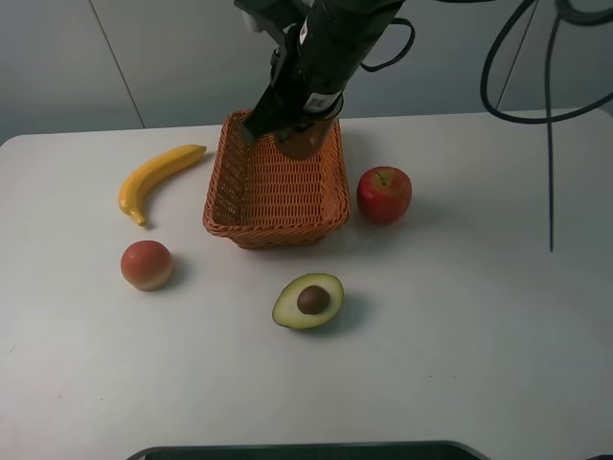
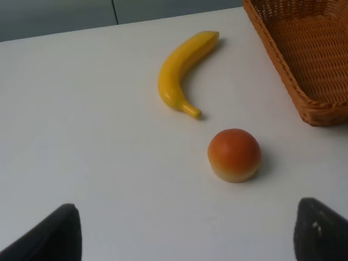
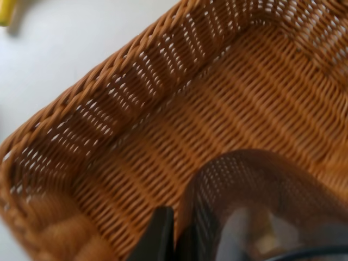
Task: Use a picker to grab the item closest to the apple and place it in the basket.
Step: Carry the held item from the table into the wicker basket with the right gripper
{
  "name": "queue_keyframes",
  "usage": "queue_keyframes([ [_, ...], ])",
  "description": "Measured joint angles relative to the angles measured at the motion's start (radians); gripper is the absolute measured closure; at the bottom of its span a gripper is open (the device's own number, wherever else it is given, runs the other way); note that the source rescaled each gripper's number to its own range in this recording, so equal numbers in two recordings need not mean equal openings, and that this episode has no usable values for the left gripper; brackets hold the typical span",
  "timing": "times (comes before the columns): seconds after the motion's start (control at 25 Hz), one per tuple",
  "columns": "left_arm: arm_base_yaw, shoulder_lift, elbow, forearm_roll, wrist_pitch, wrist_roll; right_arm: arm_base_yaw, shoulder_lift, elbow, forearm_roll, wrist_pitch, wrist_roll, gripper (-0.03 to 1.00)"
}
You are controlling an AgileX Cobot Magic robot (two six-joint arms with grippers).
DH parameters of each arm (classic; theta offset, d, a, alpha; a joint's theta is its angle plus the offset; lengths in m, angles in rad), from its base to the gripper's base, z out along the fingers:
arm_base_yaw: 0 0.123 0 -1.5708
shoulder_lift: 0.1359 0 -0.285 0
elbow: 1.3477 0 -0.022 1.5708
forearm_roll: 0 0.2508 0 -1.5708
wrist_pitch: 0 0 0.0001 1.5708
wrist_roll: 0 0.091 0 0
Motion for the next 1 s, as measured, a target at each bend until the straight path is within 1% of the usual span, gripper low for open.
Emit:
queue_keyframes([
  [0.12, 0.0, 0.0, 0.0, 0.0, 0.0, 0.0, 0.006, 0.053, -0.017, -0.031, -0.061, 0.003, 0.97],
  [0.2, 0.0, 0.0, 0.0, 0.0, 0.0, 0.0, 0.008, 0.078, -0.02, -0.031, -0.107, 0.003, 0.97],
  [0.28, 0.0, 0.0, 0.0, 0.0, 0.0, 0.0, 0.011, 0.104, -0.022, -0.041, -0.131, 0.003, 0.97],
  [0.4, 0.0, 0.0, 0.0, 0.0, 0.0, 0.0, 0.011, 0.134, -0.024, -0.041, -0.136, 0.003, 0.97],
  [0.72, 0.0, 0.0, 0.0, 0.0, 0.0, 0.0, 0.011, 0.177, -0.024, -0.041, -0.107, 0.003, 0.97],
  [0.8, 0.0, 0.0, 0.0, 0.0, 0.0, 0.0, 0.011, 0.177, -0.024, -0.041, -0.107, 0.003, 0.87],
  [0.88, 0.0, 0.0, 0.0, 0.0, 0.0, 0.0, 0.011, 0.177, -0.024, -0.041, -0.107, 0.003, 0.67],
  [0.92, 0.0, 0.0, 0.0, 0.0, 0.0, 0.0, 0.011, 0.177, -0.026, -0.038, -0.107, 0.003, 0.53],
  [1.0, 0.0, 0.0, 0.0, 0.0, 0.0, 0.0, 0.011, 0.177, -0.03, -0.031, -0.107, 0.003, 0.33],
])
